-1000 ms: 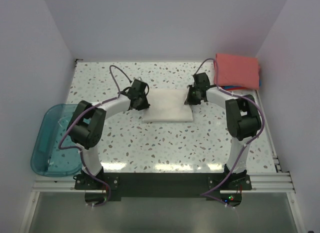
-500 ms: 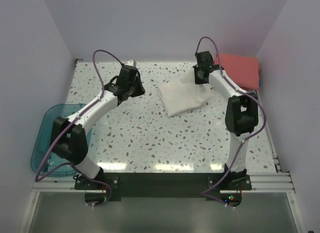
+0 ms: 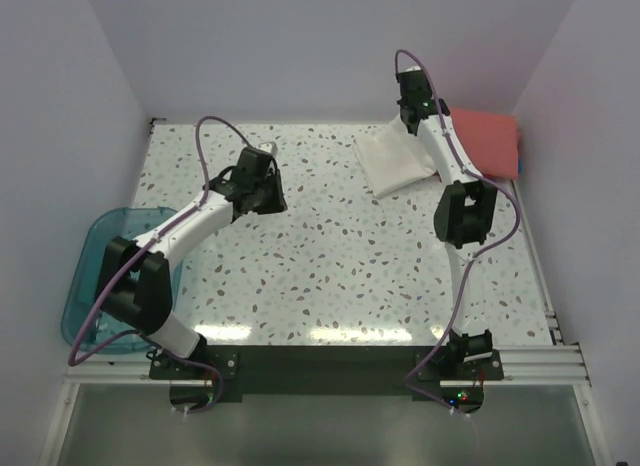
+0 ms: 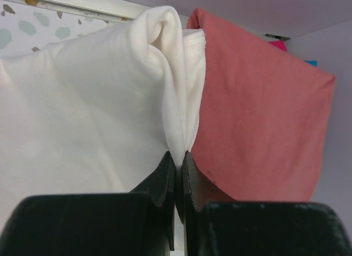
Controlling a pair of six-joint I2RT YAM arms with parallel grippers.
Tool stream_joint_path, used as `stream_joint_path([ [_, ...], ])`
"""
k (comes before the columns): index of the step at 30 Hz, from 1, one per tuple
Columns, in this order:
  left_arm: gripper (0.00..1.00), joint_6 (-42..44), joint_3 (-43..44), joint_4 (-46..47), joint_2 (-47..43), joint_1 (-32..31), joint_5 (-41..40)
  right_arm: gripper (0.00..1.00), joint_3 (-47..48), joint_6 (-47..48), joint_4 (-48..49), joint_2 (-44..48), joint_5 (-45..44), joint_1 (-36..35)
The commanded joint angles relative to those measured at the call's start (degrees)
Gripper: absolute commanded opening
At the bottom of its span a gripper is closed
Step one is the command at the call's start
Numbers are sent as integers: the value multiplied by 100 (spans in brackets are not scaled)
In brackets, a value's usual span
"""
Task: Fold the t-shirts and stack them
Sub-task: Neatly place the folded tshirt to the corner
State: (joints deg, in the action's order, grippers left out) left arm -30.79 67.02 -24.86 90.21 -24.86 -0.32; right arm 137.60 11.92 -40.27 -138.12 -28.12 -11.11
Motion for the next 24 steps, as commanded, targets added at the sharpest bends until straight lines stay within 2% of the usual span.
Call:
stream_joint_path([
  [1,27,327,162,-45,40,51,295,0,408,749,229,172,-624,48],
  [12,27,389,66,51,242,131,612,0,680,1321,933,427,-1020,153],
  [24,26,398,-5,104,286,140,761,0,821,1550,1135,629,-1196,180],
])
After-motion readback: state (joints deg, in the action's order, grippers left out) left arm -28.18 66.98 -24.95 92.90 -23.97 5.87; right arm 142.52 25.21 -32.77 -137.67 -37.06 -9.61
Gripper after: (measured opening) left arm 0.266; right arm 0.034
